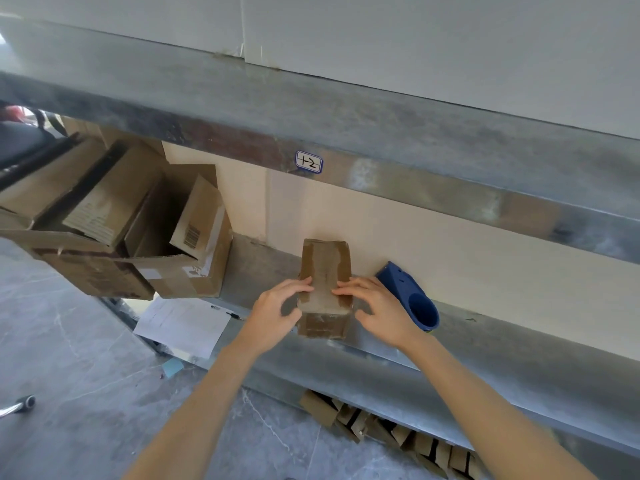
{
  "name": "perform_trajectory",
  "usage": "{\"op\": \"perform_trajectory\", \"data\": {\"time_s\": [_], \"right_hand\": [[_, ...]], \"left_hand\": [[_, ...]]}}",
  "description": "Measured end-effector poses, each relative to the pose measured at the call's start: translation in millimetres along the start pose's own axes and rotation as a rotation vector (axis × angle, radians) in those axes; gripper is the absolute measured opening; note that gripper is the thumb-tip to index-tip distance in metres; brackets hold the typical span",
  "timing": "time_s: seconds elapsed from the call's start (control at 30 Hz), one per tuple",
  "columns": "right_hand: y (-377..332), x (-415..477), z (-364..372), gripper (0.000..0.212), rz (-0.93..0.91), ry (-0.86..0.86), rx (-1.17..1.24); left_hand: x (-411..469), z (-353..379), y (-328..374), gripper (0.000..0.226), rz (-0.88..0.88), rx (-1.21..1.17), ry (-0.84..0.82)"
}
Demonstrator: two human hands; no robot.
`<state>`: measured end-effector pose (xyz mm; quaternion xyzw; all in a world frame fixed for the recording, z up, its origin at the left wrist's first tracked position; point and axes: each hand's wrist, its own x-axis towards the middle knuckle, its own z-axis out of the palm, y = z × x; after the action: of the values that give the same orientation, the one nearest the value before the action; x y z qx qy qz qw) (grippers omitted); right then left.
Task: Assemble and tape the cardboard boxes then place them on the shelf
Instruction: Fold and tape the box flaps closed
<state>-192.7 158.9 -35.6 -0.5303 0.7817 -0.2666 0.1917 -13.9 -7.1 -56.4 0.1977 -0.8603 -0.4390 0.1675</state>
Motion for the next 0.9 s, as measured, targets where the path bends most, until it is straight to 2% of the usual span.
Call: {"op": "perform_trajectory", "data": {"time_s": [0.07,0.4,0.77,0.8,0.9], "right_hand": [[-1,2,-1,0.059,0.004,-0.008,-0.014],[2,1,9,0.042,-0.032,0.091,-0.022],[2,4,17,0.024,-0.068,0.229,-0.065],[0,3,16,0.025,-0.06,0.216,-0.073],[-4,2,15,0.06,-0.047,0.156,-0.121]], "left_hand": [[0,2,1,0.047,0.011,0.022,0.032],[1,8,-4,0.034,0.086,0.045,0.152],[4,11,-6,0.025,0.112,0.038,0.184],[4,10,-6,0.027,0.106,0.034,0.172],[5,3,-6,0.05,0.096,-0.001,0.051]]}}
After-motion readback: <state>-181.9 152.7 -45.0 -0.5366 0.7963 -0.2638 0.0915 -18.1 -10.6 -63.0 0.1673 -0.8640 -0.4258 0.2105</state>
